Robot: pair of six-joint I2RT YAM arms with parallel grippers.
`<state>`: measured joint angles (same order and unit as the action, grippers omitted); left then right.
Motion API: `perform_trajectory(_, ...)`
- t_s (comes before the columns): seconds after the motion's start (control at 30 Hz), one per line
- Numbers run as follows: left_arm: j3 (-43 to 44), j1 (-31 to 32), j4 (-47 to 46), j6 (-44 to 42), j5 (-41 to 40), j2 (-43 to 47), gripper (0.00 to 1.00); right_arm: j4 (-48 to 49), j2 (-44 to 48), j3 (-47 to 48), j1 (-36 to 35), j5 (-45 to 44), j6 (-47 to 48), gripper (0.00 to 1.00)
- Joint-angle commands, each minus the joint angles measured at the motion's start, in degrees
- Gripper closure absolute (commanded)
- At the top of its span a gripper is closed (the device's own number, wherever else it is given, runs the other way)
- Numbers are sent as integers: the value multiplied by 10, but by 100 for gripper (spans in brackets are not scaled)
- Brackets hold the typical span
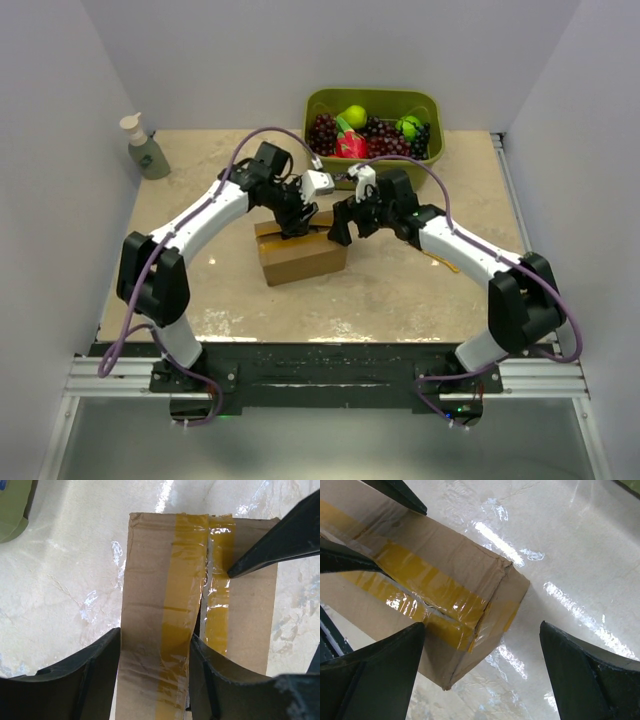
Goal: Unpack the express box
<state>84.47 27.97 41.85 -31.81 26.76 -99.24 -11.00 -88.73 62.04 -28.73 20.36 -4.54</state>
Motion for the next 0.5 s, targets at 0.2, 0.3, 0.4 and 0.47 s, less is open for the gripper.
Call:
perform_trajectory(0.2, 80, -123, 46, 97, 301, -34, 100, -18, 29, -74, -4, -66, 62, 1)
perform_trajectory(0.3, 23, -153, -35, 234, 411, -40, 100, -17, 32, -78, -4, -66, 80, 1)
perform_trajectory(0.4, -81, -166, -241, 399, 533, -34, 100, -22, 32, -81, -5, -72, 94, 1)
perform_trajectory(0.47, -157, -167, -377, 594, 570, -30, 100, -21, 33, -82, -4, -74, 97, 1)
